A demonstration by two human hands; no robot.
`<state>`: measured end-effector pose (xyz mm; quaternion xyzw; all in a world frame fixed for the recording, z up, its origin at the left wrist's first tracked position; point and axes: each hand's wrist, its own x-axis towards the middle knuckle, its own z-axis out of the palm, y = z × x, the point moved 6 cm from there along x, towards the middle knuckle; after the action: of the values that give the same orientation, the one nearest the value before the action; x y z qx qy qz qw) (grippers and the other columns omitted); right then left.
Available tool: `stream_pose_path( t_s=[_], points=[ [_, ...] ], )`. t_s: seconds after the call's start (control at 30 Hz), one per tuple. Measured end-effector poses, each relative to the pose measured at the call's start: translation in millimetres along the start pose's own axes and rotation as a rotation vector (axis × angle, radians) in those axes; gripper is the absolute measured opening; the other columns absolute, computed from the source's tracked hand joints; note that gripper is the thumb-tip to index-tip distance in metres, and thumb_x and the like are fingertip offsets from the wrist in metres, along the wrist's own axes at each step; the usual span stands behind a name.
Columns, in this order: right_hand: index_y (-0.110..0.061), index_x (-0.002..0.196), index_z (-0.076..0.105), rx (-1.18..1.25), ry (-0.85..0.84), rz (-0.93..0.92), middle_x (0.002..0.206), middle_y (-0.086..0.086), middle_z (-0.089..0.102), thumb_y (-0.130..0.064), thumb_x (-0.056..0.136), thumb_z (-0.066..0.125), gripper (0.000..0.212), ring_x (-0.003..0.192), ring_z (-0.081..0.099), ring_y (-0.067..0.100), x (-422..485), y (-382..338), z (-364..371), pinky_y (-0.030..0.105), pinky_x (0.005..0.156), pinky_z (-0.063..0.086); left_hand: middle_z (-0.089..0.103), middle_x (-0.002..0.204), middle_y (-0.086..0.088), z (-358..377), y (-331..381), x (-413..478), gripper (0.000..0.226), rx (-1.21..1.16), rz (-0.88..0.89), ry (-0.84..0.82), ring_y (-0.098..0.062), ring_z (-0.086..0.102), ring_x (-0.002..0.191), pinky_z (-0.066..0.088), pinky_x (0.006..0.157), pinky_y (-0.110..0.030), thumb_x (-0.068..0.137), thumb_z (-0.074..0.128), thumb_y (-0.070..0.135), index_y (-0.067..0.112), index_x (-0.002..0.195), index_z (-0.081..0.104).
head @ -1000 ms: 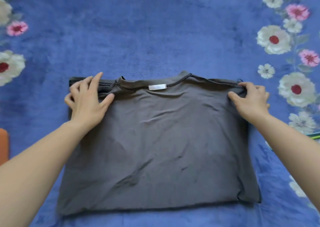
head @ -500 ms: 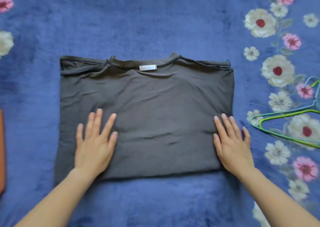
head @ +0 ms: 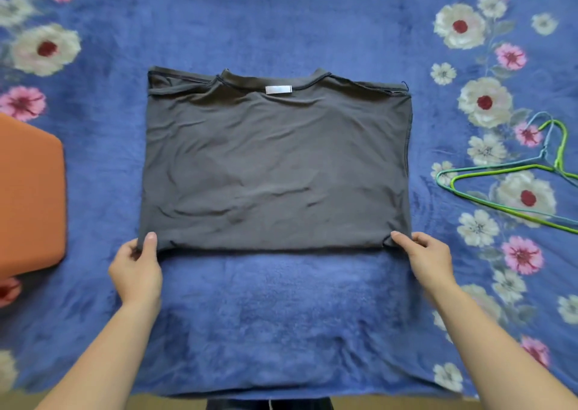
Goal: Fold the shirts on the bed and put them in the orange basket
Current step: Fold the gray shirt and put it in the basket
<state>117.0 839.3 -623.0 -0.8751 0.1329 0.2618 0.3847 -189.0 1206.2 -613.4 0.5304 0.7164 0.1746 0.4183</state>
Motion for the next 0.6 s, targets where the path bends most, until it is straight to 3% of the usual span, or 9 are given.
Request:
stream_pose_path(
  t_s=[0.07, 0.13, 0.27, 0.37, 0.47, 0.53, 0.6],
  points=[
    [-0.004, 0.071, 0.055, 0.064, -0.137, 0.065, 0.071, 0.005, 0.047, -0.022, 0.083, 0.07, 0.027, 0.068, 0.042, 0.017, 0, 0, 1, 0.031, 0.059, 0.027, 0.055, 0.084, -0.001, -1, -1, 4, 0.01, -0.202, -0.102, -0.051, -0.006, 0.054, 0.067, 0.045, 0.052, -0.004, 0.096, 0.054, 0.023, 0.018, 0.087, 0.055],
    [-0.014, 0.074, 0.053, 0.195, -0.269, 0.164, 0.067, -0.001, 0.06, -0.009, 0.086, 0.064, 0.017, 0.059, 0.059, 0.015, 0, 0, -4, 0.026, 0.057, 0.038, 0.056, 0.085, 0.003, -5, 0, 7, 0.018, -0.342, -0.191, -0.102, -0.004, 0.063, 0.06, 0.052, 0.051, -0.012, 0.099, 0.05, 0.02, 0.022, 0.081, 0.047],
    [-0.016, 0.063, 0.038, 0.124, -0.309, 0.213, 0.06, 0.005, 0.061, 0.008, 0.082, 0.063, 0.039, 0.063, 0.071, 0.014, 1, 16, -29, 0.015, 0.052, 0.053, 0.056, 0.093, 0.001, -15, -6, 6, 0.02, -0.35, -0.291, -0.164, -0.005, 0.059, 0.073, 0.056, 0.065, -0.019, 0.101, 0.043, 0.015, 0.018, 0.082, 0.047],
    [-0.016, 0.063, 0.037, 0.084, -0.353, 0.225, 0.055, 0.002, 0.061, 0.011, 0.08, 0.064, 0.042, 0.055, 0.069, 0.012, -2, 23, -23, 0.015, 0.053, 0.054, 0.062, 0.088, 0.005, -12, -17, 3, 0.019, -0.359, -0.366, -0.238, -0.006, 0.057, 0.081, 0.047, 0.091, -0.036, 0.101, 0.042, 0.009, 0.017, 0.085, 0.047],
    [-0.015, 0.063, 0.04, 0.064, -0.335, 0.18, 0.063, 0.009, 0.056, 0.009, 0.076, 0.067, 0.039, 0.06, 0.063, 0.017, 1, 19, -10, 0.017, 0.054, 0.055, 0.07, 0.068, 0.012, -12, -19, 6, 0.022, -0.379, -0.375, -0.246, -0.006, 0.059, 0.084, 0.044, 0.097, -0.038, 0.1, 0.042, 0.004, 0.019, 0.086, 0.05],
    [-0.014, 0.061, 0.035, 0.037, -0.276, 0.131, 0.069, 0.011, 0.04, 0.015, 0.071, 0.066, 0.043, 0.067, 0.051, 0.022, 3, 22, -11, 0.017, 0.052, 0.053, 0.069, 0.073, 0.011, -18, -18, 9, 0.024, -0.409, -0.361, -0.185, -0.007, 0.06, 0.086, 0.044, 0.099, -0.038, 0.099, 0.041, 0.002, 0.019, 0.086, 0.05],
    [-0.015, 0.061, 0.032, 0.013, -0.266, 0.149, 0.065, 0.007, 0.032, 0.02, 0.069, 0.062, 0.047, 0.065, 0.044, 0.021, 0, 33, -17, 0.018, 0.05, 0.053, 0.067, 0.092, 0.004, -26, -18, 10, 0.026, -0.42, -0.349, -0.097, -0.011, 0.06, 0.098, 0.045, 0.098, -0.036, 0.099, 0.041, 0.0, 0.019, 0.085, 0.049]
  ],
)
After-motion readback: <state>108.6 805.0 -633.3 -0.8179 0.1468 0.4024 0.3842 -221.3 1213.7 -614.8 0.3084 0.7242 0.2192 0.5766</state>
